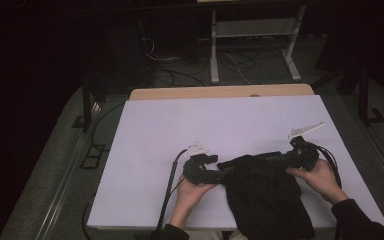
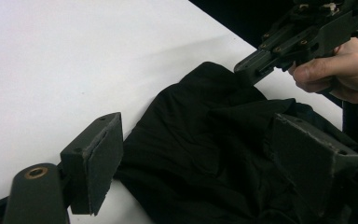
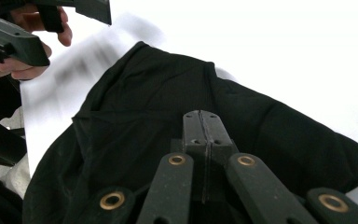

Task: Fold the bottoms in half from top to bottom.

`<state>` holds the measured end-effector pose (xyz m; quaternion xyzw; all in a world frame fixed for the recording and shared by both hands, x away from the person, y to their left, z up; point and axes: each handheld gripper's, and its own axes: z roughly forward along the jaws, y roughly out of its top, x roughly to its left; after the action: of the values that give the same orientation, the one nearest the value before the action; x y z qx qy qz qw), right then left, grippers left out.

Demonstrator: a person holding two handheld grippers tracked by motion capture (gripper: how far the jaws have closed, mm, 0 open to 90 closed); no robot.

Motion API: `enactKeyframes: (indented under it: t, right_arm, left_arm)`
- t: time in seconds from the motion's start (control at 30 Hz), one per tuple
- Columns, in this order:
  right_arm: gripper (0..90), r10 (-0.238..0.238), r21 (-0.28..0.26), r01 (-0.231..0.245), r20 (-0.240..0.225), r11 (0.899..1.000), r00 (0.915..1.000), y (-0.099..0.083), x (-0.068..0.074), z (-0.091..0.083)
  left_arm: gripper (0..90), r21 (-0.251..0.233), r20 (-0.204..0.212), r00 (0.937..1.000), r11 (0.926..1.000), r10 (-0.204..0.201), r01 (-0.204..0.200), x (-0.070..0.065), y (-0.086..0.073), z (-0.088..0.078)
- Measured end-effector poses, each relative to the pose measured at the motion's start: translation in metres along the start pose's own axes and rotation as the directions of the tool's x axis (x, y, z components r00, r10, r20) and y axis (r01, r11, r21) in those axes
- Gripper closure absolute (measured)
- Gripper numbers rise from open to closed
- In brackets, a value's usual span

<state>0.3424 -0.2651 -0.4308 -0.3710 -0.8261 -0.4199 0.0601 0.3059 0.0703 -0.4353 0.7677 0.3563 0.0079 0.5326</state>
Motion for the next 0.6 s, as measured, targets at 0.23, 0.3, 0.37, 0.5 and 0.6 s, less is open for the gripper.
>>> enactKeyframes:
  t: [0.23, 0.3, 0.37, 0.5, 0.6]
  right_arm:
    - [88.9, 0.009, 0.036, -0.009, -0.001, 0.999, 1.0000, 0.000, -0.004, 0.008]
    - [88.9, 0.010, 0.053, -0.010, -0.002, 0.999, 0.9999, 0.000, -0.005, 0.011]
    - [88.9, 0.014, 0.071, -0.013, -0.007, 0.997, 0.9999, 0.000, -0.005, 0.015]
    - [88.9, 0.010, 0.094, -0.008, -0.018, 0.996, 0.9998, -0.001, -0.005, 0.020]
    - [88.8, 0.019, 0.122, -0.016, -0.026, 0.992, 0.9995, -0.001, -0.004, 0.024]
  left_arm:
    - [17.6, 0.001, -0.008, 1.0000, 1.0000, 0.001, -0.001, 0.002, 0.000, 0.001]
    - [16.8, 0.000, -0.016, 0.9999, 1.0000, 0.003, -0.003, 0.004, 0.000, 0.000]
    - [15.9, -0.002, -0.025, 0.9997, 1.0000, 0.001, -0.001, 0.004, 0.001, -0.001]
    - [14.9, -0.006, -0.034, 0.9994, 1.0000, 0.002, -0.002, 0.007, 0.001, -0.004]
    - [14.5, -0.009, -0.036, 0.9993, 0.9999, -0.006, 0.006, 0.007, 0.001, -0.005]
